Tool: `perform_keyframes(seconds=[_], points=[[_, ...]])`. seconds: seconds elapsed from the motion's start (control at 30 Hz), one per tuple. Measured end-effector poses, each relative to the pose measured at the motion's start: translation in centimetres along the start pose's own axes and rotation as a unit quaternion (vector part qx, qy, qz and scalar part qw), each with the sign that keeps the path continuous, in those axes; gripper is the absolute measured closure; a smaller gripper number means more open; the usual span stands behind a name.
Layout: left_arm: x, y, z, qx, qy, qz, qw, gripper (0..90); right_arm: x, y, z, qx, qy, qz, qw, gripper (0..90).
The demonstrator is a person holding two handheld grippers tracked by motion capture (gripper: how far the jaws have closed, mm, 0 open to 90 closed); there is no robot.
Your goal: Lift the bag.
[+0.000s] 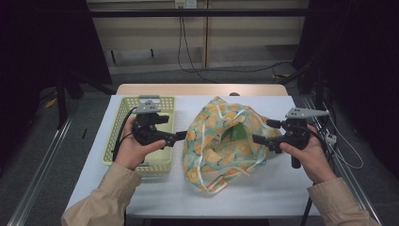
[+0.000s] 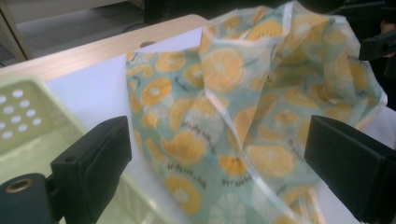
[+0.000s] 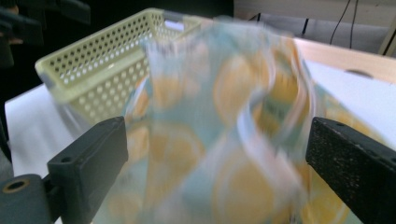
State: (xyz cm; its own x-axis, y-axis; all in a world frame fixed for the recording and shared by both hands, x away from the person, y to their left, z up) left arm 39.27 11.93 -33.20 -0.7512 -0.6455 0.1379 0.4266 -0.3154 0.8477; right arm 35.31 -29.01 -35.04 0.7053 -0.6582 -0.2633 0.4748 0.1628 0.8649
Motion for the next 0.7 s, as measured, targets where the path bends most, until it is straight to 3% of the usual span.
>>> perform_keyframes(seconds=[0.2, 0.27, 0.43, 0.53, 0.7], points=[[-0.6, -3.4, 0.8, 0.003, -0.007, 0.011, 0.9999, 7.2, 0.2, -3.8, 0.4, -0.014, -0.012, 0.007, 0.9998, 5.7], [-0.5, -4.3, 0.9, -0.003, -0.004, 0.006, 1.0, 7.5, 0.3, -4.9, 0.6, -0.015, -0.012, 0.004, 0.9998, 6.0], [-0.5, -5.9, 1.3, -0.005, -0.001, -0.007, 1.0, 7.6, 0.2, -6.4, 0.9, -0.015, -0.021, 0.011, 0.9996, 5.7], [-0.8, -6.8, 1.5, -0.009, 0.002, -0.01, 0.9999, 7.6, 0.3, -7.3, 1.0, -0.02, -0.019, 0.003, 0.9996, 5.8], [-1.0, -7.5, 1.7, -0.011, 0.016, -0.015, 0.9997, 7.6, 0.5, -8.1, 1.1, -0.025, -0.033, 0.005, 0.9991, 6.3]])
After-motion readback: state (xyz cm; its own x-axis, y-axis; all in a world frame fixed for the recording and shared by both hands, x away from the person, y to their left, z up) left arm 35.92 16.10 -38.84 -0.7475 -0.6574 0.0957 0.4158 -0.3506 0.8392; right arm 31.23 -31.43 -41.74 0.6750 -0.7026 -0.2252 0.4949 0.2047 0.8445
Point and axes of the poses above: each handheld gripper's, and its own axes: z roughly backward along the jaws, y roughly out of its top, x roughly to its right, the point moved 1 cm from there along -z, roughly forward along the jaws, and after that the axes turned 6 degrees about y, right-handed, at the moved point
